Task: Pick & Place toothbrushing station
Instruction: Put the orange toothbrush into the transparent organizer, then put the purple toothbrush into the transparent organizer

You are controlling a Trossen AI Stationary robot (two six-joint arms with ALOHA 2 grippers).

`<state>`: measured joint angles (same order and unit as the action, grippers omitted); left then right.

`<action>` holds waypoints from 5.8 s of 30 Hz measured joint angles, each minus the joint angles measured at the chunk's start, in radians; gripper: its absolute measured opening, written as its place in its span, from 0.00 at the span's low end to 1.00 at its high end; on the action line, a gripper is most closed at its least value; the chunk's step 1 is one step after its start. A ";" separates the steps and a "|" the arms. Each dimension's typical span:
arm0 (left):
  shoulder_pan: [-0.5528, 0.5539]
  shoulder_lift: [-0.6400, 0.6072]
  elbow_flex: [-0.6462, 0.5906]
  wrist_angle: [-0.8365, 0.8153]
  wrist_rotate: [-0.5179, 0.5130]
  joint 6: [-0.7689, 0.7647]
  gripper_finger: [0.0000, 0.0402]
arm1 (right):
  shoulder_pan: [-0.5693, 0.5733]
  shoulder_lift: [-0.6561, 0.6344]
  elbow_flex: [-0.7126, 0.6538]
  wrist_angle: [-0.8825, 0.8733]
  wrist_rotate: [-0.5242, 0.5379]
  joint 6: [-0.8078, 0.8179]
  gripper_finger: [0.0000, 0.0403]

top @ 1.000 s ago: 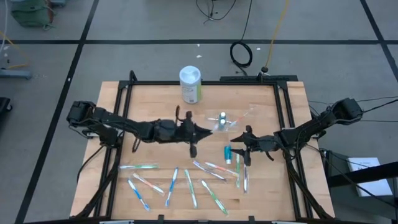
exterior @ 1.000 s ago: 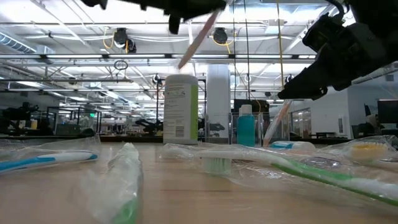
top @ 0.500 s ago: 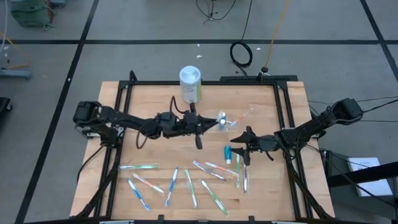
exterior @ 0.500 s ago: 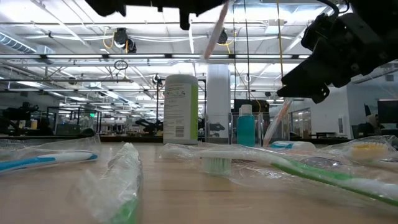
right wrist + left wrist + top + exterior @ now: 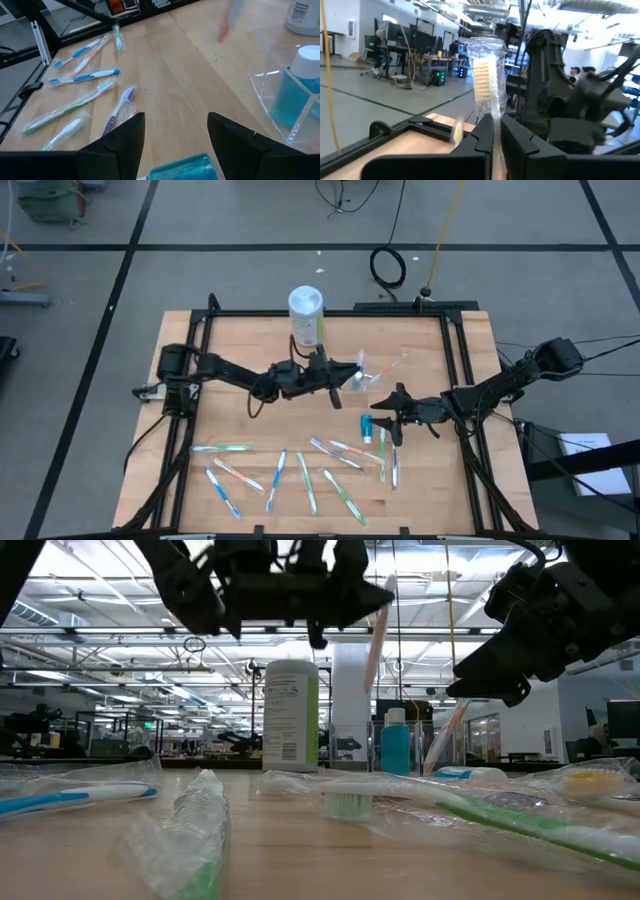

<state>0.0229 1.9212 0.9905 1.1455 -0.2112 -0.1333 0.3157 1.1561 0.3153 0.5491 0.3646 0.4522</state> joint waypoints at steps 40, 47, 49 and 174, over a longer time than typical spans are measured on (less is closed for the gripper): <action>0.159 -0.094 -0.022 0.193 0.168 -0.014 0.03 | 0.000 0.000 0.000 -0.001 -0.003 0.000 0.52; 0.189 -0.103 -0.211 0.285 0.055 -0.044 0.02 | 0.001 0.000 0.000 -0.015 -0.072 0.034 0.52; 0.170 -0.105 -0.248 0.322 0.048 -0.003 0.01 | 0.000 0.000 0.000 -0.015 -0.077 0.030 0.52; -0.103 -0.480 0.027 -1.102 -0.441 0.116 0.38 | 0.119 0.257 0.456 -0.719 -0.048 -0.258 0.52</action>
<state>-0.0799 1.4414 1.0172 0.0433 -0.6521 -0.0172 0.4345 1.4130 0.7715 -0.1703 0.3162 0.1941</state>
